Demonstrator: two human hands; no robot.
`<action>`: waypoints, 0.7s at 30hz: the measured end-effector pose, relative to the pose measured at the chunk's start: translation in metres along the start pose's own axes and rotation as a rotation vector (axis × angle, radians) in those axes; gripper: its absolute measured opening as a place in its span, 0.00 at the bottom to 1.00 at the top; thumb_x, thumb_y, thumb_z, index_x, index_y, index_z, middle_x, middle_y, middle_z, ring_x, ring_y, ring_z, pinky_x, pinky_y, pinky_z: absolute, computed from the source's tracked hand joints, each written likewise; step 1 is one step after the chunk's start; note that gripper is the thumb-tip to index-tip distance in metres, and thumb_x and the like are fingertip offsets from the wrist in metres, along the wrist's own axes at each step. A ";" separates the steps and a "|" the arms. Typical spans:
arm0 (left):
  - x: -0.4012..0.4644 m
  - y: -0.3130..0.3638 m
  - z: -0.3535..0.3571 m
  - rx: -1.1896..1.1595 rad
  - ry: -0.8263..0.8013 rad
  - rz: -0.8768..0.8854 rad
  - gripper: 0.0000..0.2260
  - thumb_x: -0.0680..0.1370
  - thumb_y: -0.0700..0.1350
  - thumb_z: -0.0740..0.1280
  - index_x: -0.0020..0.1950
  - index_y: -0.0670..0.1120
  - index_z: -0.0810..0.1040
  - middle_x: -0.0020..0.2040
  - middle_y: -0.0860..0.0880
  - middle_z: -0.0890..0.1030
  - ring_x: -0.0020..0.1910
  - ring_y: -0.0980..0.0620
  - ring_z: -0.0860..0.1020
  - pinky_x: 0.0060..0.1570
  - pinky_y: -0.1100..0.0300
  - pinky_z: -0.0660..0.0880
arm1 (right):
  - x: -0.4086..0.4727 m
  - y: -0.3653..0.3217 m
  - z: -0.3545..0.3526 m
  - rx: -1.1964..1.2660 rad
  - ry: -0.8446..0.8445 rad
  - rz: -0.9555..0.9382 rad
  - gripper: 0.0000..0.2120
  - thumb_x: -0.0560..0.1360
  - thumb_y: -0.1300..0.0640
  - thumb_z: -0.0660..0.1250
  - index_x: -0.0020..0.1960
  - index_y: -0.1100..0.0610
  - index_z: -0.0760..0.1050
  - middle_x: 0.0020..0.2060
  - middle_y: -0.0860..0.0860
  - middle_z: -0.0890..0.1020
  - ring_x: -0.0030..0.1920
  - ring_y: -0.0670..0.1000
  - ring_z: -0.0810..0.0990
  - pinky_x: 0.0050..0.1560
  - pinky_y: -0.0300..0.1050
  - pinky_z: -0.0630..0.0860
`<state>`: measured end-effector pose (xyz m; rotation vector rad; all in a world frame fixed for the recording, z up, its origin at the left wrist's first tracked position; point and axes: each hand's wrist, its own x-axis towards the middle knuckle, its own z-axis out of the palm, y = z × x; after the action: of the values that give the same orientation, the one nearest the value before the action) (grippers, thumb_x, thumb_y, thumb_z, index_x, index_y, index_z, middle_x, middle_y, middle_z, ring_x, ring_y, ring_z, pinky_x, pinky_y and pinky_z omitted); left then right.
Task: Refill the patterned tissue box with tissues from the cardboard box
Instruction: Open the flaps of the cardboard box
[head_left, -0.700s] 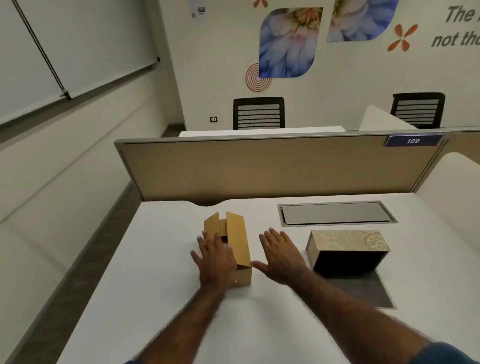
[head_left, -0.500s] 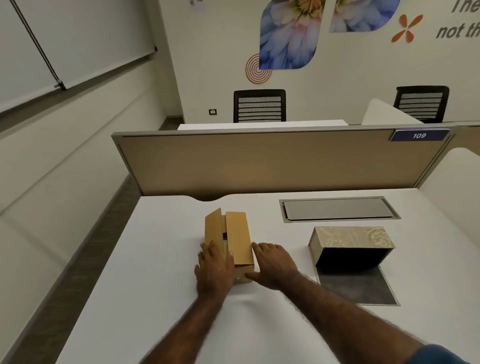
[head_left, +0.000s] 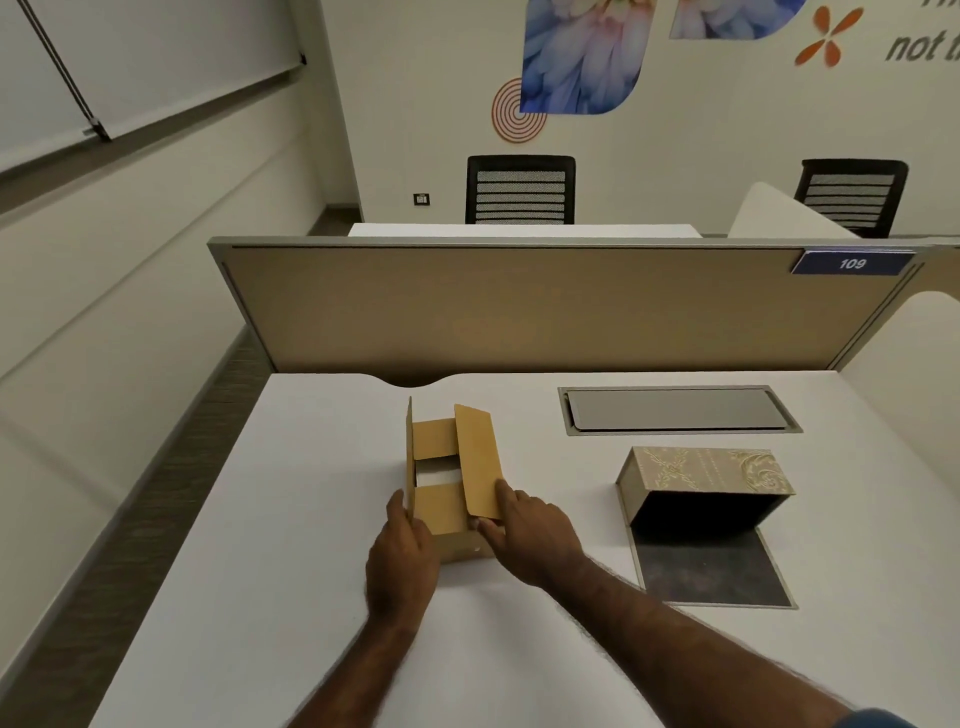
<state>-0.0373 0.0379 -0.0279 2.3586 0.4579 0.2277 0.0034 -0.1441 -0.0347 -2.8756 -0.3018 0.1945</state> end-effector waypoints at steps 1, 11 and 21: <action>-0.003 -0.003 -0.001 -0.015 -0.008 -0.007 0.20 0.85 0.43 0.60 0.77 0.41 0.69 0.41 0.44 0.84 0.39 0.44 0.83 0.37 0.52 0.82 | -0.002 0.001 0.001 0.021 0.003 0.009 0.39 0.85 0.32 0.51 0.85 0.57 0.58 0.69 0.56 0.82 0.63 0.59 0.83 0.62 0.55 0.80; -0.042 -0.008 -0.005 -0.275 -0.051 -0.151 0.06 0.85 0.41 0.62 0.51 0.43 0.77 0.41 0.45 0.81 0.38 0.45 0.80 0.34 0.59 0.74 | -0.027 0.017 -0.006 0.311 0.085 0.085 0.23 0.90 0.45 0.50 0.73 0.54 0.76 0.58 0.51 0.86 0.56 0.55 0.84 0.54 0.49 0.78; -0.100 -0.004 0.000 -0.813 -0.185 -0.588 0.02 0.81 0.41 0.71 0.52 0.47 0.80 0.52 0.42 0.87 0.52 0.41 0.86 0.59 0.43 0.82 | -0.071 0.079 -0.001 0.779 0.003 0.218 0.21 0.90 0.44 0.50 0.66 0.54 0.76 0.57 0.52 0.85 0.52 0.53 0.87 0.55 0.55 0.84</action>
<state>-0.1299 0.0020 -0.0344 1.3699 0.7687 -0.0776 -0.0506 -0.2350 -0.0458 -2.1252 0.0847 0.2728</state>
